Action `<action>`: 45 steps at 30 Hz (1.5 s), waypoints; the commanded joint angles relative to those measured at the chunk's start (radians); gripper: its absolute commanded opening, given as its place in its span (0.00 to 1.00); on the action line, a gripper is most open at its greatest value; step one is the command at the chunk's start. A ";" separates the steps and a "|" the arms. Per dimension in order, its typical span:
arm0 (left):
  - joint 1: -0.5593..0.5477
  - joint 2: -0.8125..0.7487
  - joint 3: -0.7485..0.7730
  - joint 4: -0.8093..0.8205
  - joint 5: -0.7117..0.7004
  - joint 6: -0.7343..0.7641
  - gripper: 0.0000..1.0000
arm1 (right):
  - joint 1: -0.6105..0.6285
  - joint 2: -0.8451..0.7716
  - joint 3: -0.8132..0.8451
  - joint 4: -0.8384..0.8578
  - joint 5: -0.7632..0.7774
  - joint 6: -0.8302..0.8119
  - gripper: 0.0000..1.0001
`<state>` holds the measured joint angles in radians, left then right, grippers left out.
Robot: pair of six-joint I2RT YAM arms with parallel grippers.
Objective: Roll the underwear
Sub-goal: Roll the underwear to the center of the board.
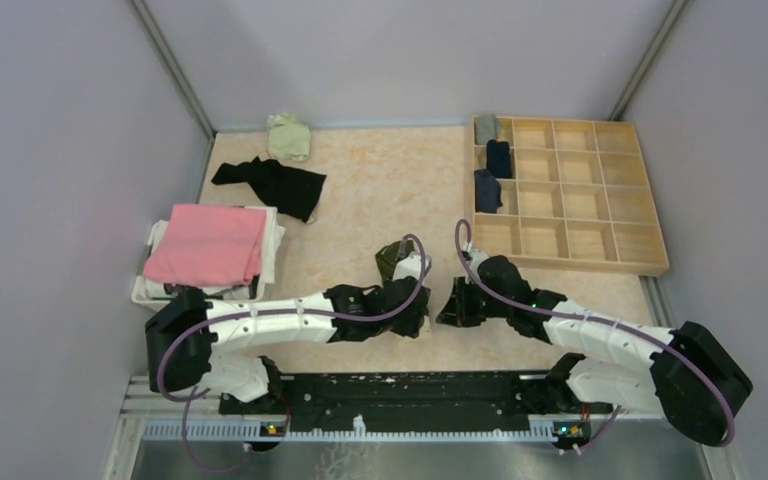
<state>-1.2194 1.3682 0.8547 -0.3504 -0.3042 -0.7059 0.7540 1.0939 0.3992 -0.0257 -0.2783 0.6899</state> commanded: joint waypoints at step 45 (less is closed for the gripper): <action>-0.042 0.001 0.093 -0.163 -0.220 -0.090 0.00 | -0.003 0.184 0.062 0.363 -0.142 0.126 0.01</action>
<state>-1.2560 1.4353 0.9165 -0.5179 -0.4812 -0.7776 0.7540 1.2507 0.4152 0.2226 -0.3828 0.7925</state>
